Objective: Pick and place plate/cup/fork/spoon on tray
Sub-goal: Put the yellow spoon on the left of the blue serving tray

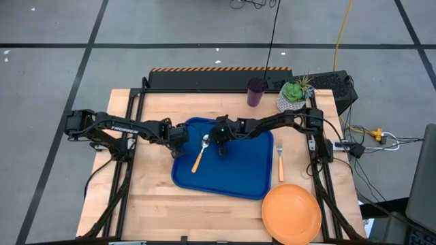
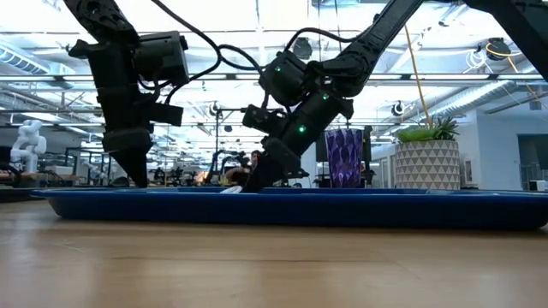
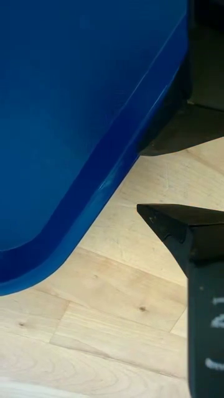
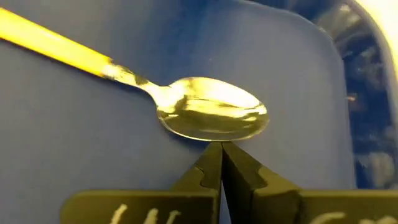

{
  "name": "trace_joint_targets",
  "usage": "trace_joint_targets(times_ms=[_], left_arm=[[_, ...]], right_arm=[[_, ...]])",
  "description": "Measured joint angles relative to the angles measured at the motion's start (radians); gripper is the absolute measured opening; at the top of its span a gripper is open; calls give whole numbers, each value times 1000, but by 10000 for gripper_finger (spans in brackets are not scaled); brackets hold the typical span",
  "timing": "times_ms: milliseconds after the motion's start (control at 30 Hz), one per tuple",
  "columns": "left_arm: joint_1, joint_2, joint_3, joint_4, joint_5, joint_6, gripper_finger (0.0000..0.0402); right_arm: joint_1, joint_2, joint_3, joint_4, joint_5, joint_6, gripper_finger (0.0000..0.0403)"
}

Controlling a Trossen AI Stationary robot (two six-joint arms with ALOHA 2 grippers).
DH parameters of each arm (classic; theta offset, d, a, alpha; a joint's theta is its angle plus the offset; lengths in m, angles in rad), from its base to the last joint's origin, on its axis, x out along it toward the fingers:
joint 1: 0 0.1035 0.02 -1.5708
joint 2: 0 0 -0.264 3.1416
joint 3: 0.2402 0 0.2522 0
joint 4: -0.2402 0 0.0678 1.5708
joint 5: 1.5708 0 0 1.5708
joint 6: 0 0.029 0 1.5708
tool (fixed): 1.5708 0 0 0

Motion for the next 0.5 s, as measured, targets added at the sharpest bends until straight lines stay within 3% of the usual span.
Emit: trace_joint_targets(times_ms=[200,500], left_arm=[[0,0,0,5,0,0,140],[0,0,0,5,0,3,140]], right_arm=[[11,8,0,95,-22,19,0],[21,8,0,-10,-65,45,0]])
